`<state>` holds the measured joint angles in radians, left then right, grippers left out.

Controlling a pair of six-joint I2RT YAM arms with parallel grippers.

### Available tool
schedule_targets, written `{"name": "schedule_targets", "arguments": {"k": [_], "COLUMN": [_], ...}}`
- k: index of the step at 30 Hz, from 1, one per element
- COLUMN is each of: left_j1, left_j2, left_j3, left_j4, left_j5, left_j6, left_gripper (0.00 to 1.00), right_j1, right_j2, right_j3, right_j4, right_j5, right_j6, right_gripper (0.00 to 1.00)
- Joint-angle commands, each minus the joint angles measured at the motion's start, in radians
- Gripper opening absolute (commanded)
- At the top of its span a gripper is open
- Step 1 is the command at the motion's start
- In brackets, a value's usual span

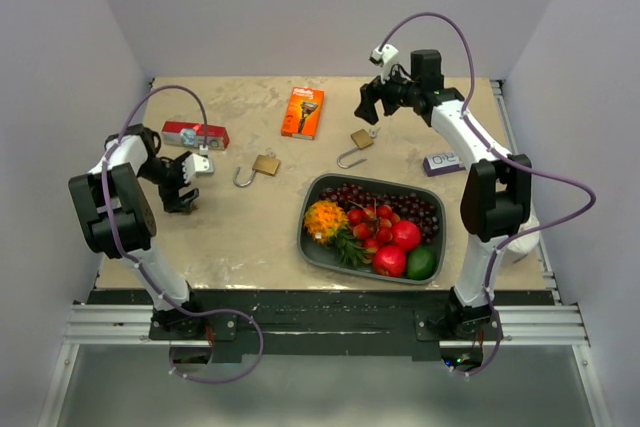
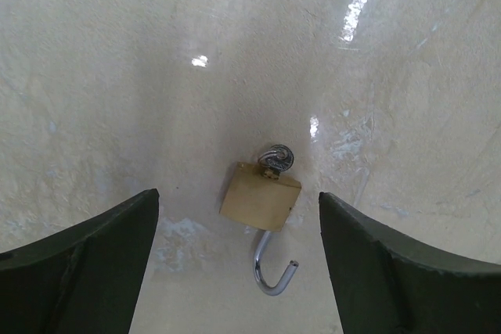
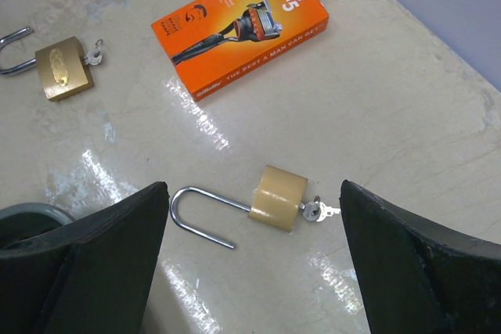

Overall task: Lock with the key
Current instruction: Pick up the lock from the center of the board.

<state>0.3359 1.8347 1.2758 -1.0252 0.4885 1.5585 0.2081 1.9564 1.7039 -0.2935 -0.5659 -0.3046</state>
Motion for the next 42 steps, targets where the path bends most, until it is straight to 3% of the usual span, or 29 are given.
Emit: {"name": "schedule_targets", "arguments": {"k": [1, 20, 23, 24, 26, 33, 38, 42], "left_j1": [0.012, 0.015, 0.015, 0.015, 0.012, -0.098, -0.195, -0.25], "left_j2": [-0.006, 0.031, 0.026, 0.023, 0.003, -0.04, -0.057, -0.055], "left_j3": [-0.027, -0.13, -0.151, -0.156, -0.153, -0.053, 0.052, 0.14], "left_j4": [0.042, 0.109, 0.109, 0.106, 0.097, 0.036, -0.027, -0.12], "left_j5": [-0.007, -0.019, -0.018, -0.019, 0.002, 0.111, 0.247, 0.369], "left_j6": [0.081, 0.176, 0.173, 0.175, 0.176, -0.016, -0.167, -0.268], "left_gripper": [0.86, 0.76, 0.62, 0.51, 0.41, 0.03, 0.0, 0.0], "right_j1": [-0.001, -0.001, 0.001, 0.001, 0.001, 0.028, 0.066, 0.114], "right_j2": [-0.047, -0.033, -0.042, -0.045, -0.056, -0.102, -0.177, -0.293], "right_j3": [0.025, 0.059, 0.05, 0.045, 0.03, -0.023, -0.099, -0.254], "right_j4": [-0.001, -0.019, -0.015, -0.01, 0.001, 0.037, 0.076, 0.215], "right_j5": [-0.005, 0.008, 0.005, 0.003, -0.006, -0.052, -0.133, -0.244], "right_j6": [-0.008, 0.018, 0.018, 0.018, 0.012, -0.037, -0.128, -0.241], "right_gripper": [0.93, 0.93, 0.93, 0.93, 0.92, 0.91, 0.89, 0.87]}}
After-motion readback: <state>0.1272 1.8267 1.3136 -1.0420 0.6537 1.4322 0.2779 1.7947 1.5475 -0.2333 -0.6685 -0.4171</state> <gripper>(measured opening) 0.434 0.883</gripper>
